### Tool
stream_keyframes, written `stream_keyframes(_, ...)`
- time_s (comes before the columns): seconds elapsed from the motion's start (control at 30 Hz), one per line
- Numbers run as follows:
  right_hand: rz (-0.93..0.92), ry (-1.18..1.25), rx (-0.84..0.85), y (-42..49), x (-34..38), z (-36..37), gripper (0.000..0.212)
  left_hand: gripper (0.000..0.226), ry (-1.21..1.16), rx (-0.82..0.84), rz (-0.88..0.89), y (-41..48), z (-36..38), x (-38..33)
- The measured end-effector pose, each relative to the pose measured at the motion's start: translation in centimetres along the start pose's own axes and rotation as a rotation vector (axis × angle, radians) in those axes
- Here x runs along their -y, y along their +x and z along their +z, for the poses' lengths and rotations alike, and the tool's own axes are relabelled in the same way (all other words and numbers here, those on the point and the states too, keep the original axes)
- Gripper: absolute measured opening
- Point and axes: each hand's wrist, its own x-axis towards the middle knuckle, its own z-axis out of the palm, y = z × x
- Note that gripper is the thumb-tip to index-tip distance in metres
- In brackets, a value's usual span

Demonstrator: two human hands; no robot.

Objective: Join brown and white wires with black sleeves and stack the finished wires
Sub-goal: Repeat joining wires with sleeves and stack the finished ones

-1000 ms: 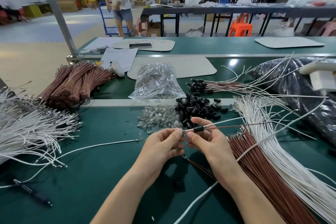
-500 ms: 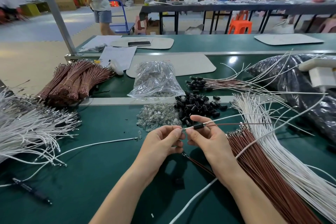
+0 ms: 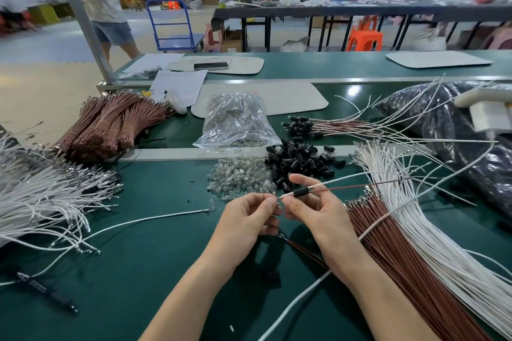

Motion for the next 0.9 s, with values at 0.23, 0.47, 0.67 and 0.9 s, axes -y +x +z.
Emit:
stream_keyframes(0.23,0.073,0.086,-0.007,0.06,0.01,0.3,0.038,0.013,0.069,-0.026,0.102,-0.35,0.37,-0.3)
stream_keyframes(0.47,0.069,-0.006,0.003,-0.04,0.04,0.45,0.021,0.01,0.18,-0.068,0.162,-0.56,0.51,-0.03)
stream_keyframes(0.67,0.05,-0.015,-0.018,-0.08,0.19,0.37,0.021,0.009,0.204,-0.08,0.168,-0.69,0.53,0.04)
stream_keyframes(0.9,0.069,0.031,0.016,-0.28,0.4,0.38,0.023,0.01,0.209,-0.065,0.197,-0.84,0.53,-0.26)
